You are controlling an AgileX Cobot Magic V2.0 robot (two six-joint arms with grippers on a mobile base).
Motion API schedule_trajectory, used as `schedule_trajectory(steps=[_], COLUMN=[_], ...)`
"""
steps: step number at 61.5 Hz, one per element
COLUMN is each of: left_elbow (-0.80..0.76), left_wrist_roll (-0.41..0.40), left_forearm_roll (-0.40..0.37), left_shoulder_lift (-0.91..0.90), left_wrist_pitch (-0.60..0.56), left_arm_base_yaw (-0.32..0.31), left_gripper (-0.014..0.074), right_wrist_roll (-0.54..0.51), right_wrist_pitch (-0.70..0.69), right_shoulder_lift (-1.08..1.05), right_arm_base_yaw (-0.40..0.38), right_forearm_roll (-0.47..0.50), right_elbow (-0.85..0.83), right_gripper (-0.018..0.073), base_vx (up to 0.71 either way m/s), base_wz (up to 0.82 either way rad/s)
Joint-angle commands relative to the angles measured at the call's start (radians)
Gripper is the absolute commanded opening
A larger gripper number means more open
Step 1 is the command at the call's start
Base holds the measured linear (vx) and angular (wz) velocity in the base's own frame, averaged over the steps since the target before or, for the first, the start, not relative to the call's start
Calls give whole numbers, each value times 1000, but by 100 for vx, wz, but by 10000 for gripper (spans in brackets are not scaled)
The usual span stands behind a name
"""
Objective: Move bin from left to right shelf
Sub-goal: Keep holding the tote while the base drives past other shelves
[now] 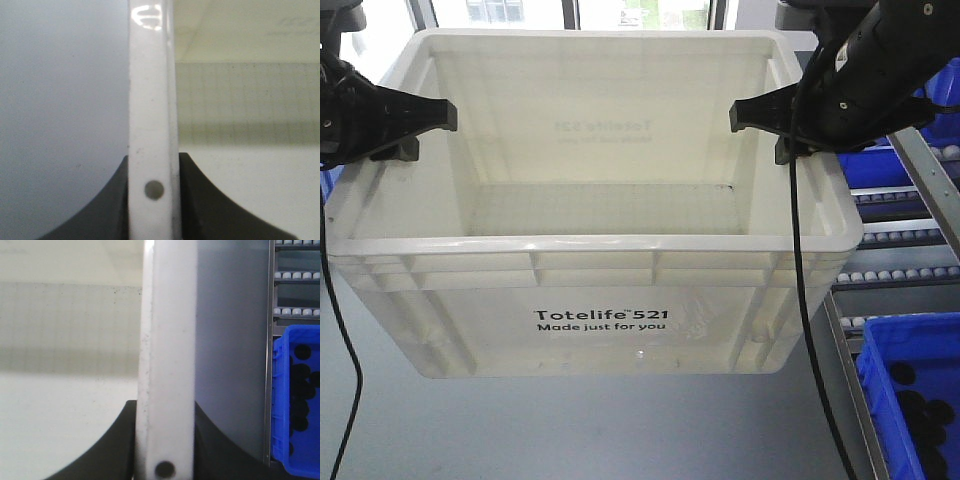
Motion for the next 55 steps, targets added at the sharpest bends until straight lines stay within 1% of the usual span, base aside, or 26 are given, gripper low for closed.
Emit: schedule_trajectory(steps=[1,55], left_elbow=[-40,-40], left_wrist_roll=[-15,-15], left_forearm_roll=[65,65], left_shoulder_lift=[-59,-59], left_wrist_pitch=[-90,-91], left_arm_base_yaw=[5,5], left_gripper=[-7,-7], right_wrist_roll=[-2,-2], right_wrist_pitch=[-59,-57], right_shoulder_lift=[-57,-54], right_arm_base_yaw=[-13,-13], right_forearm_roll=[-88,-87], right_elbow=[-36,-36], right_gripper=[8,8], base_vx=[42,39], base_wz=[-2,0])
